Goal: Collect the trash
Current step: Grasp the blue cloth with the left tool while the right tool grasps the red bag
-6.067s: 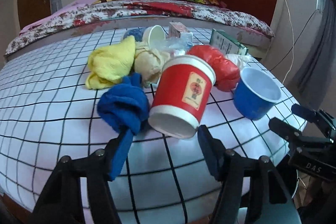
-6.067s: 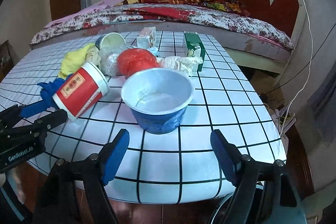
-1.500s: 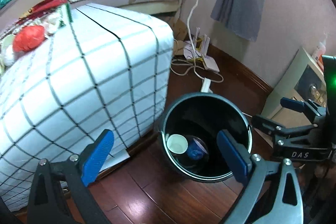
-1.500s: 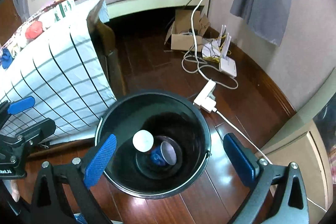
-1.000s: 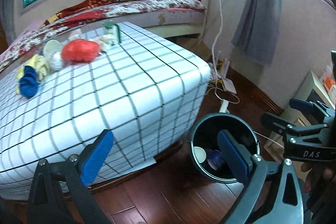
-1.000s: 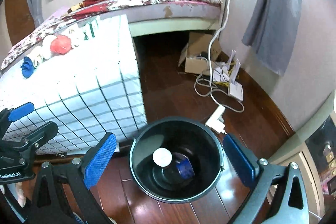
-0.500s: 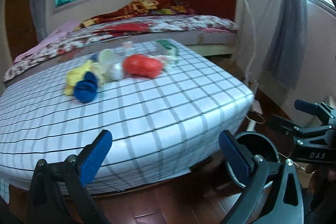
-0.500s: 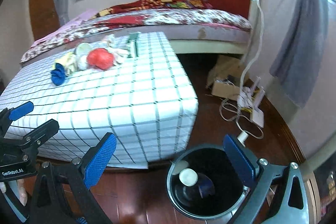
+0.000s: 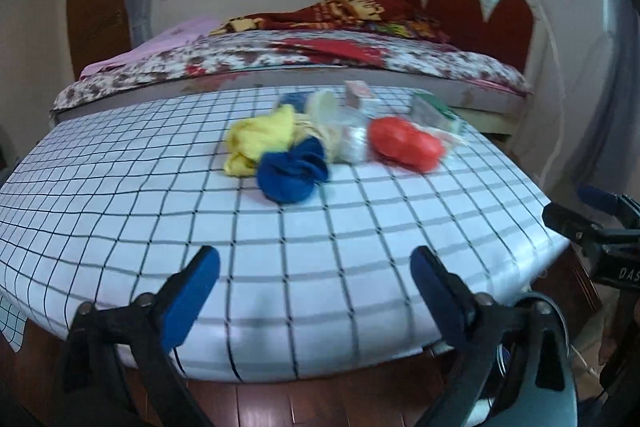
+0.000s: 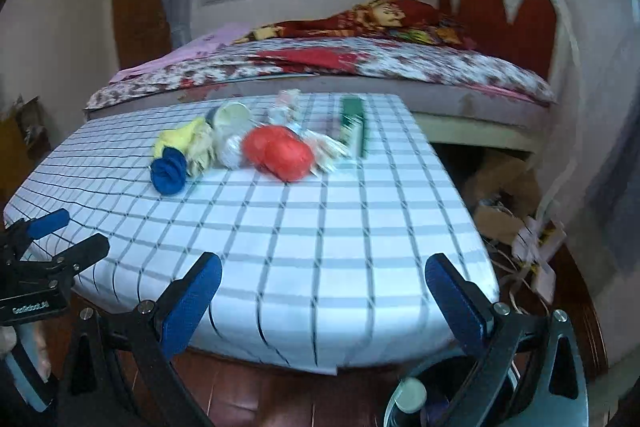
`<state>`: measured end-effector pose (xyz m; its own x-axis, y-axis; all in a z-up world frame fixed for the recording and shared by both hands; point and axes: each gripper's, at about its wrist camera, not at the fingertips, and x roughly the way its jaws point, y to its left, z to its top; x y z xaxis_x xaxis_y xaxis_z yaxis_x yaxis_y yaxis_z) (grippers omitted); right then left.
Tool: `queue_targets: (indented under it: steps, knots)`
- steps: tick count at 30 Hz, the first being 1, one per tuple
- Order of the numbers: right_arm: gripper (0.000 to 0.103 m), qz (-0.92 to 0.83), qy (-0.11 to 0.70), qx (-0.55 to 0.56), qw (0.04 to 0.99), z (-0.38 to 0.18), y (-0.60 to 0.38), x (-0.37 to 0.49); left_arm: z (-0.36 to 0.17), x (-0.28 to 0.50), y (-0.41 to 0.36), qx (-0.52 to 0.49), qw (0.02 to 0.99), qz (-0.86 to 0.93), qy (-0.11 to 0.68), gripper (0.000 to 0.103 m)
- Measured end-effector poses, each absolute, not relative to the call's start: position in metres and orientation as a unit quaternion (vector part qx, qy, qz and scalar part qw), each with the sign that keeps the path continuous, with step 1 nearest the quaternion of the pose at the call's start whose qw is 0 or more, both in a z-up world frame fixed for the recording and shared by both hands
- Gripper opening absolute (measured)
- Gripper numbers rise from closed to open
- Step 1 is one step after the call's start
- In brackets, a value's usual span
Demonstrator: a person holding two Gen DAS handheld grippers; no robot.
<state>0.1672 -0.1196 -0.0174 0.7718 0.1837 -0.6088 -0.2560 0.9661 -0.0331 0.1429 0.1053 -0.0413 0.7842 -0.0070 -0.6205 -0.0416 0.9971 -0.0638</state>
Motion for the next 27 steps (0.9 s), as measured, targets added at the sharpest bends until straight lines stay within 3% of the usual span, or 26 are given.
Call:
queue_targets:
  steps: [2, 7, 12, 16, 22, 23, 24, 27]
  knots:
    - [0.100, 0.135, 0.313, -0.063, 0.938, -0.018, -0.106, 0.190, -0.045, 0.162, 0.113, -0.041, 0.941, 0.013, 0.335, 0.087]
    - [0.075, 0.164, 0.336, -0.076, 0.924, -0.030, -0.079, 0.244, -0.054, 0.206, 0.117, -0.038, 0.936, 0.010, 0.351, 0.078]
    - [0.073, 0.176, 0.350, -0.101, 0.914, -0.042, -0.054, 0.289, -0.072, 0.244, 0.116, -0.032, 0.921, 0.006, 0.388, 0.074]
    - [0.065, 0.169, 0.368, -0.115, 0.907, -0.055, -0.041, 0.320, -0.080, 0.256, 0.119, -0.038, 0.914, 0.011, 0.403, 0.073]
    - [0.064, 0.165, 0.407, -0.131, 0.889, -0.077, -0.032, 0.348, -0.085, 0.268, 0.121, -0.047, 0.908, 0.007, 0.416, 0.066]
    - [0.061, 0.165, 0.412, -0.130, 0.886, -0.081, -0.032, 0.351, -0.086, 0.268, 0.121, -0.049, 0.907, 0.005, 0.417, 0.064]
    - [0.044, 0.165, 0.416, -0.129, 0.885, -0.083, -0.033, 0.352, -0.086, 0.268, 0.121, -0.051, 0.907, 0.004, 0.418, 0.060]
    - [0.034, 0.176, 0.415, -0.110, 0.886, -0.081, -0.035, 0.349, -0.083, 0.265, 0.122, -0.053, 0.909, 0.000, 0.412, 0.053]
